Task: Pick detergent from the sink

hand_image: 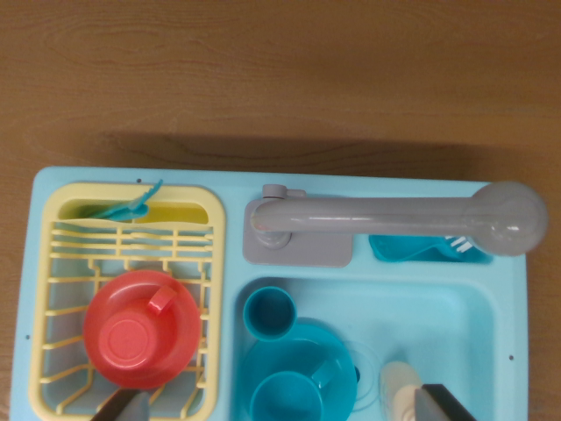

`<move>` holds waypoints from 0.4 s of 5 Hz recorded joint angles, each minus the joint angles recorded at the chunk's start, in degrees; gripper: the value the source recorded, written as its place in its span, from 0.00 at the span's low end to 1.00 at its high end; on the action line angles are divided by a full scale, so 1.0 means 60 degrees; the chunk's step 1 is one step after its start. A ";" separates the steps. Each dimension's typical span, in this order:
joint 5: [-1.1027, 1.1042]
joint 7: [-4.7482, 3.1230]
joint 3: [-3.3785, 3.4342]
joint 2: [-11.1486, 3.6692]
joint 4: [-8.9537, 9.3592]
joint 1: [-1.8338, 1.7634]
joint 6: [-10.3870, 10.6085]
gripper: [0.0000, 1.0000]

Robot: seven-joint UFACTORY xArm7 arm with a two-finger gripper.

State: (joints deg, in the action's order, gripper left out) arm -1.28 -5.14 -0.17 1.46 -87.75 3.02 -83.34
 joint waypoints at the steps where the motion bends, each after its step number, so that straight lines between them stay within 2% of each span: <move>1: -0.0053 -0.0173 -0.0056 -0.0032 0.0285 0.0027 0.0295 0.00; 2: -0.0053 -0.0173 -0.0056 -0.0032 0.0285 0.0027 0.0295 0.00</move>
State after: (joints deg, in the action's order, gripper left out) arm -1.60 -6.17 -0.51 1.26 -86.04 3.18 -81.57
